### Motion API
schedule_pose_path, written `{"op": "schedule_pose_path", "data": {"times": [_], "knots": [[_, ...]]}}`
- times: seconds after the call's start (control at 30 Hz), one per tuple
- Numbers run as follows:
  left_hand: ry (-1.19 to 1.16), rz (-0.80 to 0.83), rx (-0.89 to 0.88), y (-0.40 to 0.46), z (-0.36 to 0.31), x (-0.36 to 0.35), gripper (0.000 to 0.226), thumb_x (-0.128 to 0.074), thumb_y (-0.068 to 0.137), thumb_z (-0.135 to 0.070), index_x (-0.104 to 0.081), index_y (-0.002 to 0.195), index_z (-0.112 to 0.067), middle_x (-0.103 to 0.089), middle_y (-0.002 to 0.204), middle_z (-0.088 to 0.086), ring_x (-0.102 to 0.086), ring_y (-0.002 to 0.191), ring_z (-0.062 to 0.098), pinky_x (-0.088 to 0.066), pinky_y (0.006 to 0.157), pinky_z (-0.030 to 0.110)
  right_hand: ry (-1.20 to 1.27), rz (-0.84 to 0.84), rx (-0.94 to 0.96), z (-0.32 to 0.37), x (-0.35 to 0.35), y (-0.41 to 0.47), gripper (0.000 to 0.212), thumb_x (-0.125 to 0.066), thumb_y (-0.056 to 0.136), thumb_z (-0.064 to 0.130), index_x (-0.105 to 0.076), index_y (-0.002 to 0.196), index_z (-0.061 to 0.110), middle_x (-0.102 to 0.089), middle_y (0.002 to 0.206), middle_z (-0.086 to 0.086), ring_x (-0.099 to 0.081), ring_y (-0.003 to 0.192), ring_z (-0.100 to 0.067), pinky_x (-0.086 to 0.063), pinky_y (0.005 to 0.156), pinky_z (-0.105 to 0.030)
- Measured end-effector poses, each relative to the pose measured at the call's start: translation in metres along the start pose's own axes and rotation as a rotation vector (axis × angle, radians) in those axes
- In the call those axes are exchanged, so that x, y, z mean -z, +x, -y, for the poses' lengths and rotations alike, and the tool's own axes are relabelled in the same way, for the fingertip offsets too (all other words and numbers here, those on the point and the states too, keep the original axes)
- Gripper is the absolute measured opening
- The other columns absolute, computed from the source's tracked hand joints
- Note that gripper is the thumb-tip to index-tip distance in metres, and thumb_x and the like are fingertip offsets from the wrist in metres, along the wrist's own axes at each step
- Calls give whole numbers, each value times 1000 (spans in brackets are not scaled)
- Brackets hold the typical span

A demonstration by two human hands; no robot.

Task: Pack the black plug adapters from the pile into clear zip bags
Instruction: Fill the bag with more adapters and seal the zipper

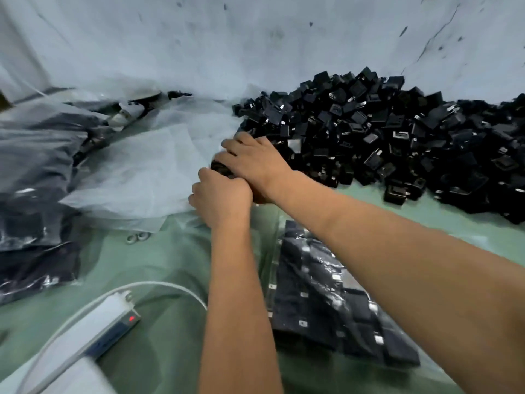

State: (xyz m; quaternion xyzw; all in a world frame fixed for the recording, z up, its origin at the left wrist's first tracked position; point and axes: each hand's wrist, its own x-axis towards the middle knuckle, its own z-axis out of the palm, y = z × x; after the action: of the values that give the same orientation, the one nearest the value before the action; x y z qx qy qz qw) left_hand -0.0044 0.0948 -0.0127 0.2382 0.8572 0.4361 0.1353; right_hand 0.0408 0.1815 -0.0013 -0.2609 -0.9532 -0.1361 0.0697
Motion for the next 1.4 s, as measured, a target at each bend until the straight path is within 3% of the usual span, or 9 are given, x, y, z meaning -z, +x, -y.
{"op": "schedule_pose_path", "data": {"times": [0.2, 0.43, 0.57, 0.73, 0.97, 1.1, 1.2, 1.27, 1.4], "knots": [[-30, 23, 36, 4, 3, -2, 38, -50, 91, -8, -51, 128, -4, -58, 132, 19, -50, 125, 39, -39, 110, 42, 39, 229, 9, 8, -34, 44, 45, -30, 111, 40, -37, 154, 26, -31, 162, 1, -19, 153, -23, -11, 123, -54], [-24, 39, 59, 6, 6, -2, 31, -53, 88, -11, -55, 119, -10, -58, 129, 17, -47, 124, 38, -40, 102, 38, -7, 184, -109, 3, -39, 42, 44, -37, 107, 44, -41, 149, 30, -28, 159, -8, -25, 145, -30, -20, 115, -54], [59, 70, 47, 7, 7, -5, 35, -56, 86, -13, -58, 121, -11, -58, 132, 16, -46, 127, 37, -34, 96, 32, -12, 157, -129, -23, -41, 19, 40, -40, 104, 48, -50, 139, 32, -39, 150, -10, -32, 140, -31, -25, 110, -55], [129, 65, -6, 4, 8, -6, 36, -53, 84, -11, -58, 120, -9, -62, 126, 13, -49, 125, 35, -34, 113, 38, -175, 135, -141, -84, -47, -38, 50, -37, 103, 58, -49, 139, 26, -45, 146, -6, -38, 135, -32, -32, 108, -53], [198, 83, -55, 2, 5, -9, 18, -56, 85, -12, -57, 102, -17, -65, 122, 13, -49, 124, 35, -31, 106, 36, -36, 263, -164, -123, -26, -78, 51, -43, 103, 59, -53, 134, 19, -51, 138, -3, -39, 133, -29, -31, 108, -51], [204, 77, -71, -2, 2, -11, 30, -55, 82, -12, -65, 111, -15, -65, 126, 12, -49, 125, 35, -31, 101, 36, 412, -94, -214, -123, 9, -114, 32, -64, 98, 44, -67, 119, 20, -63, 124, 1, -48, 125, -23, -34, 112, -42], [180, 33, -74, -16, -13, -18, 37, -57, 82, -16, -66, 117, -20, -57, 134, 16, -43, 129, 38, -36, 102, 40, 718, -393, -442, -127, 26, -178, 25, -72, 93, 37, -72, 116, 27, -70, 109, 9, -60, 103, -10, -46, 94, -26], [156, 56, -229, -32, -32, -31, 33, -61, 83, -19, -66, 116, -23, -61, 127, 11, -47, 127, 35, -39, 104, 40, 949, -518, -605, -130, 30, -229, 23, -75, 90, 34, -74, 113, 34, -72, 97, 16, -63, 85, -2, -49, 79, -19], [-38, 410, -658, -91, -62, -64, 22, -68, 86, -17, -72, 106, -25, -69, 106, -7, -61, 112, 20, -48, 103, 40, 1113, -703, -859, -135, 27, -324, 30, -79, 85, 21, -75, 110, 38, -75, 107, 8, -66, 90, -6, -54, 83, -27]]}}
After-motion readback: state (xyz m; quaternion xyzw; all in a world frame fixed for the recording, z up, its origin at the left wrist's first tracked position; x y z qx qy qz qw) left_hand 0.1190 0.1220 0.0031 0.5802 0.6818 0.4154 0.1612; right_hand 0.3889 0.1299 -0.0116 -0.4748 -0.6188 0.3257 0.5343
